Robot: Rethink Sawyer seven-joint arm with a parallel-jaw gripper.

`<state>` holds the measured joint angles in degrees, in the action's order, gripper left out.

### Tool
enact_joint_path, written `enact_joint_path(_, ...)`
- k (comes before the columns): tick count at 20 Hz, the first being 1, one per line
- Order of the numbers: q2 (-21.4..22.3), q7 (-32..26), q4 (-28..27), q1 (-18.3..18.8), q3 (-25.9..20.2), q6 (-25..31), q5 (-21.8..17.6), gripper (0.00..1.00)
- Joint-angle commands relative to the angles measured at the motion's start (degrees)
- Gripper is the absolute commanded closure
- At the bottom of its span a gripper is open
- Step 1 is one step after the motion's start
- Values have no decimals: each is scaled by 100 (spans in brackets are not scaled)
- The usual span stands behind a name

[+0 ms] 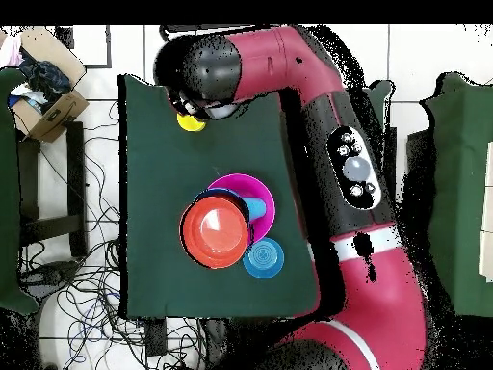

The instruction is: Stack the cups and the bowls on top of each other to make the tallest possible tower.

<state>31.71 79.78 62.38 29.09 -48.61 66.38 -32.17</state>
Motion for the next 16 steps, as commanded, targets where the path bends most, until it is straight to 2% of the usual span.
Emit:
enact_joint_path(1,-1294,-32,-1326,-173,611,-779,-694,0)
enact_joint_path(7,-1606,-619,-2026,-228,636,-151,-663,0)
enact_joint_path(11,-1691,-993,-2110,-156,648,-115,-707,0)
enact_joint_path(16,-1609,-890,-1960,-150,715,-17,-587,0)
